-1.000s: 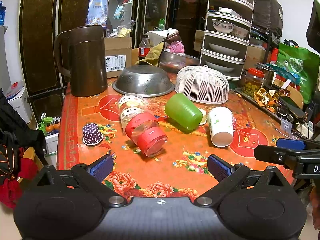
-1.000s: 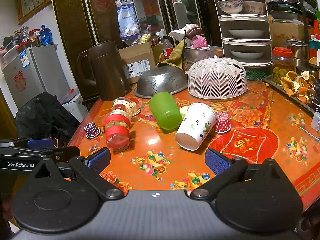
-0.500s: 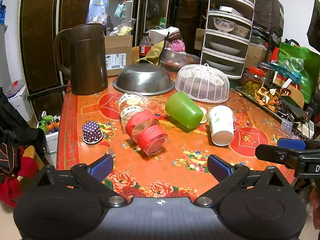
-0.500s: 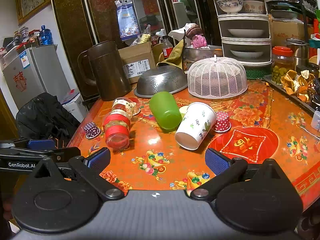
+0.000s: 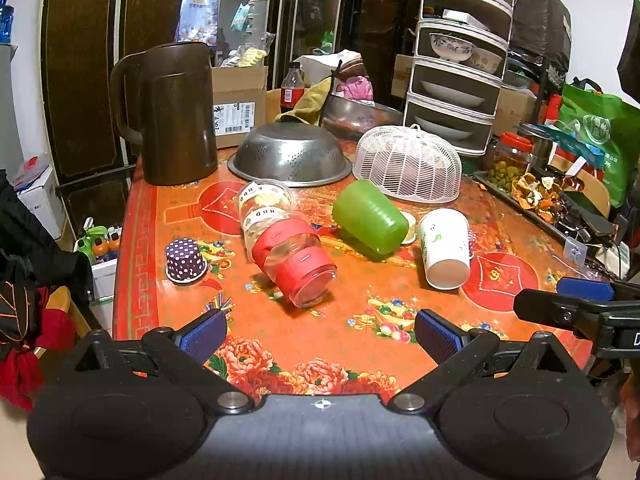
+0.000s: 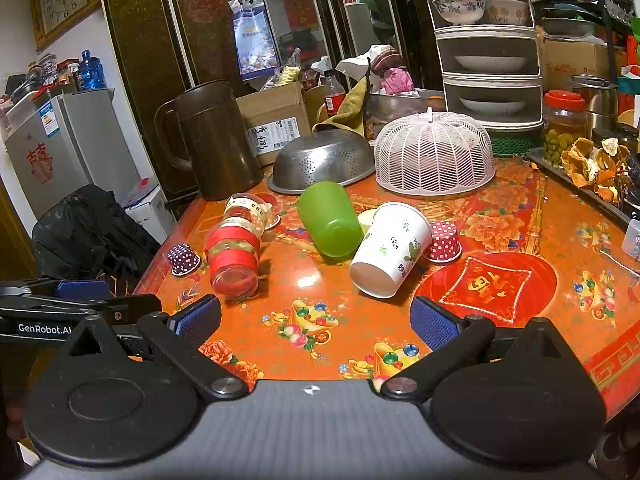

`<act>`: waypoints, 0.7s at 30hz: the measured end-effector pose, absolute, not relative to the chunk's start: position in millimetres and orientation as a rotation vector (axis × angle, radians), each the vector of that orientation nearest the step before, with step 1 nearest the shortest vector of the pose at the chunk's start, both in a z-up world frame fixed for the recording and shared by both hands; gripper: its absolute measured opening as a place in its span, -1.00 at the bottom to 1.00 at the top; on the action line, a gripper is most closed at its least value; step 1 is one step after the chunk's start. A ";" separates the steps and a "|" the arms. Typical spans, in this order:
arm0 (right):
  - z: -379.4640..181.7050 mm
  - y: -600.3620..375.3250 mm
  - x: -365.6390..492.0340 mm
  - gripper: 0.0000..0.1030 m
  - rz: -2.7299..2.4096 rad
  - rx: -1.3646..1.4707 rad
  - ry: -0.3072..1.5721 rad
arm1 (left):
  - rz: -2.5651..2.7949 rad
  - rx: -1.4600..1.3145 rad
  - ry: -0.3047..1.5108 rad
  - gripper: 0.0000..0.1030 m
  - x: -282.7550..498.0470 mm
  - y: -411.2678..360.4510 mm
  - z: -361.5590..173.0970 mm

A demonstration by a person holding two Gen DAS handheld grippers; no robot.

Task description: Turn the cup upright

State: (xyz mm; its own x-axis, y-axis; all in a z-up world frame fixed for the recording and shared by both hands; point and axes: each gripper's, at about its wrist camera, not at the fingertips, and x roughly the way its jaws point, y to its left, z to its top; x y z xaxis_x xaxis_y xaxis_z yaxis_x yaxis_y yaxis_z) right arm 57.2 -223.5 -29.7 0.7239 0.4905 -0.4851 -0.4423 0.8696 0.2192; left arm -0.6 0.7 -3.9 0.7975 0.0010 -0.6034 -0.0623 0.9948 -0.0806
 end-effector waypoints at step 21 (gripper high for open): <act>-30.7 -224.5 57.4 0.98 0.516 0.089 0.569 | 0.035 -0.111 0.660 0.96 1.0 0.4 -3.5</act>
State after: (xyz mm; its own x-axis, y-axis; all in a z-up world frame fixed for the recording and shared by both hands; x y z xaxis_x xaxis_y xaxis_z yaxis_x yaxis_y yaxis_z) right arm 57.4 -224.5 -30.7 0.7195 0.4899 -0.4922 -0.4416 0.8698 0.2203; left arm 1.0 0.4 -3.5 0.7894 -0.0025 -0.6139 -0.0682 0.9935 -0.0916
